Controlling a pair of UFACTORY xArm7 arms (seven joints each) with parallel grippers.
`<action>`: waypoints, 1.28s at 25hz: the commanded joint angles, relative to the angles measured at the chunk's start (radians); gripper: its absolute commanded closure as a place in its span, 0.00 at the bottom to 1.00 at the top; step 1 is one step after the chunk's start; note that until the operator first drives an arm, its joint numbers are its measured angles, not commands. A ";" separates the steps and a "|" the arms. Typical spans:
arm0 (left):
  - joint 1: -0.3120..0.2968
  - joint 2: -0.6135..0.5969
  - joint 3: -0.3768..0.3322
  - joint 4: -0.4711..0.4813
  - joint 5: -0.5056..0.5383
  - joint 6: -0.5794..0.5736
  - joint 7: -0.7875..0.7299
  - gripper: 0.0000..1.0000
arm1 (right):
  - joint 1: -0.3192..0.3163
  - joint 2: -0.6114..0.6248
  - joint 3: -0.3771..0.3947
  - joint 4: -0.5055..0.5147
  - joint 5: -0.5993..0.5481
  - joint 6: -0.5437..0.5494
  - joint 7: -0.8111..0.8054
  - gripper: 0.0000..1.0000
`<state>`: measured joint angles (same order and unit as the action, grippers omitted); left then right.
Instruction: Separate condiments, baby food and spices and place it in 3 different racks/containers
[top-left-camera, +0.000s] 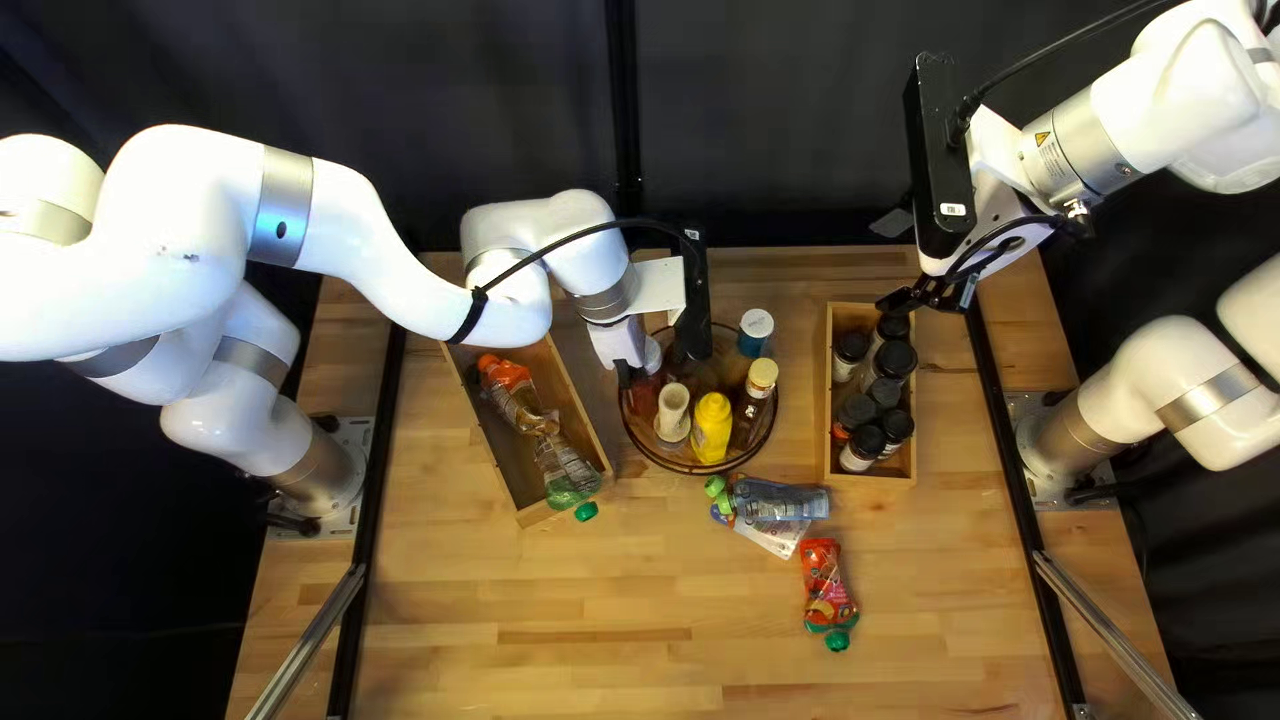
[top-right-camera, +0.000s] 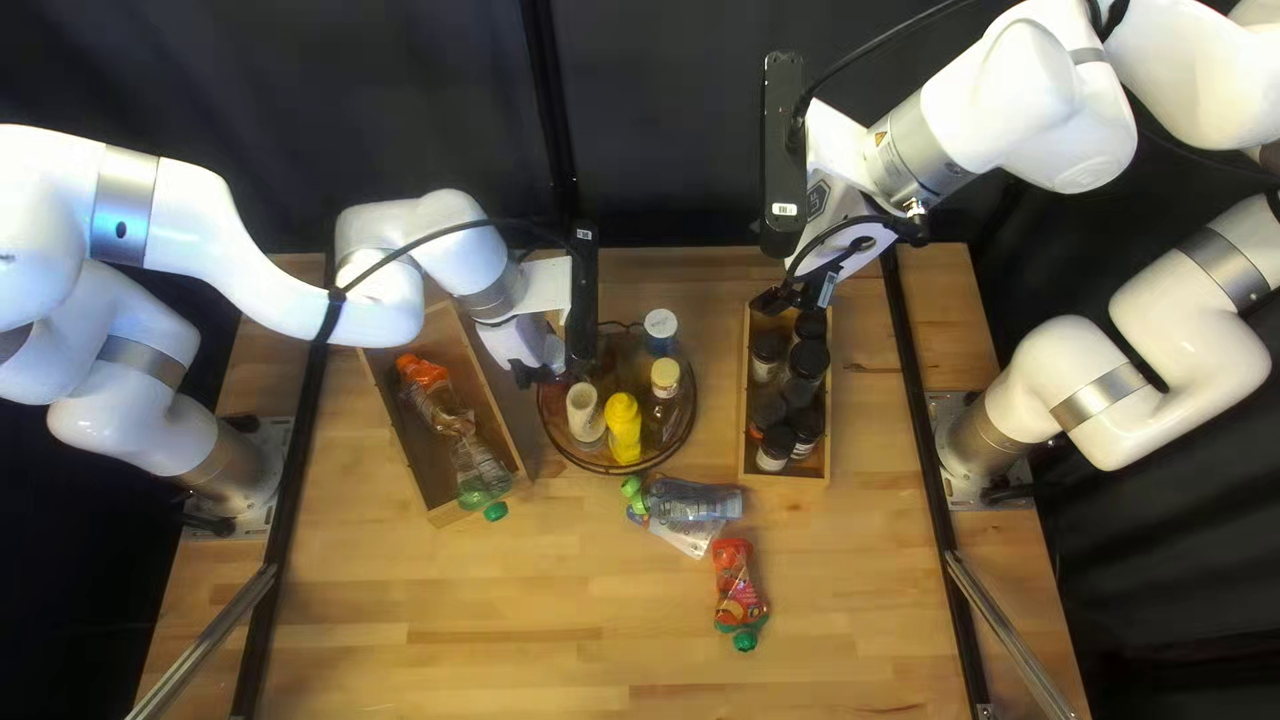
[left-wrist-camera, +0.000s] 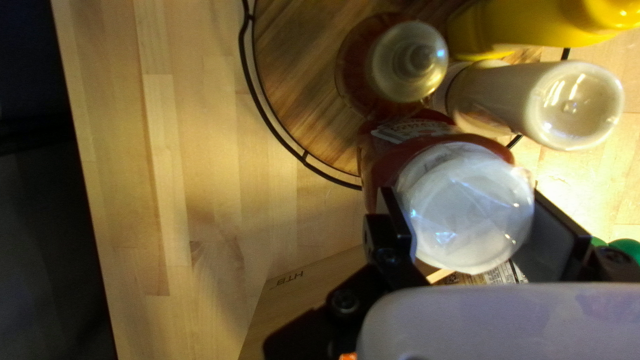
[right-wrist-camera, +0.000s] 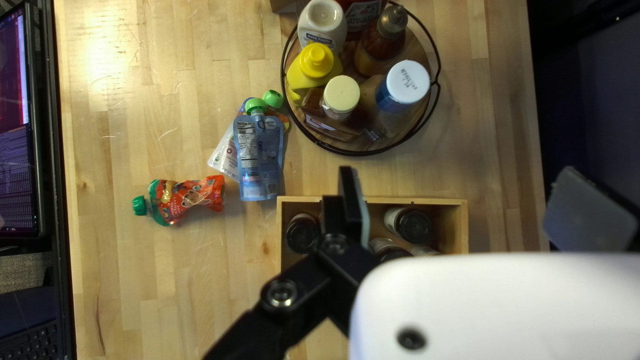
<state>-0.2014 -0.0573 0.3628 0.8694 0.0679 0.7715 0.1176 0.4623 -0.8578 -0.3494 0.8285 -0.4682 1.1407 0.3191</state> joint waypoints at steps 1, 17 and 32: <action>-0.003 0.017 -0.003 0.012 -0.004 0.011 -0.007 1.00 | 0.000 0.000 0.000 0.000 0.000 0.000 0.000 0.00; -0.036 -0.081 -0.059 0.079 0.042 0.187 -0.082 0.00 | 0.000 0.000 0.000 0.000 0.000 0.000 0.000 0.00; -0.088 -0.463 -0.209 0.054 0.048 0.527 -0.206 0.00 | 0.000 0.000 0.000 0.000 0.000 0.000 0.000 0.00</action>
<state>-0.2937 -0.4169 0.1980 0.9635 0.0966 1.2470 -0.0421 0.4623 -0.8578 -0.3494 0.8285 -0.4682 1.1407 0.3191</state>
